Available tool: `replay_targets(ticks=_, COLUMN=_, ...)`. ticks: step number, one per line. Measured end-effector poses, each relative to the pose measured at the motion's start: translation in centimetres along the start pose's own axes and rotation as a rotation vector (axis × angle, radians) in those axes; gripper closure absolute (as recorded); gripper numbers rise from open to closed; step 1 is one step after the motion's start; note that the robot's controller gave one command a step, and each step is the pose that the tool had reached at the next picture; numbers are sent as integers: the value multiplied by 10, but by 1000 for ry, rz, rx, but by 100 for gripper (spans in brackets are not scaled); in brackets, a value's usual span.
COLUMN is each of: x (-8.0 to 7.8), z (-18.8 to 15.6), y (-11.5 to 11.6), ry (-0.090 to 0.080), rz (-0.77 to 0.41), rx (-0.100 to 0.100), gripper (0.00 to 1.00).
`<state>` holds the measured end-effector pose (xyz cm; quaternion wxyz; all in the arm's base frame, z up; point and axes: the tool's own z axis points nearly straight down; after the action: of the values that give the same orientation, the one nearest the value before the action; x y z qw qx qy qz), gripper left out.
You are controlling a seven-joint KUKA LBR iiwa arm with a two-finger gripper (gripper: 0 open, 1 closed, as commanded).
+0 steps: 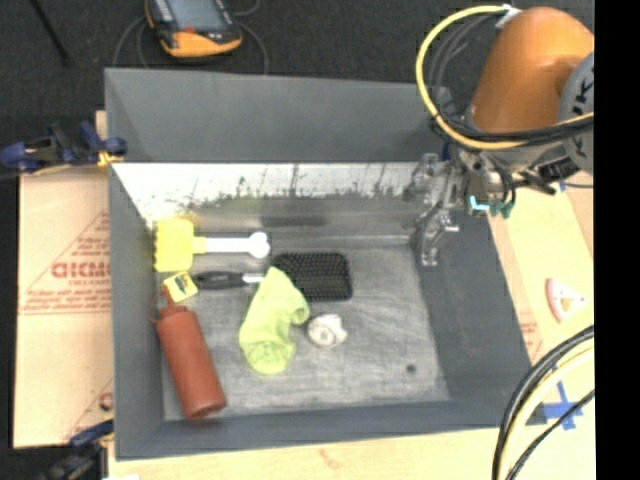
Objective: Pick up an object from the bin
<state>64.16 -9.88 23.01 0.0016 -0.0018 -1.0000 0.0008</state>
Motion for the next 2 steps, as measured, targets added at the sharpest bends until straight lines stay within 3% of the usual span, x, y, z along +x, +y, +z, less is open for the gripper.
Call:
replay_targets(ticks=1, x=-1, z=-5, y=0, ry=-9, rz=-1, rx=1, gripper=0)
replay_targets(ticks=2, x=6, z=69, y=42, ry=-12, rz=66, rx=-3, gripper=0)
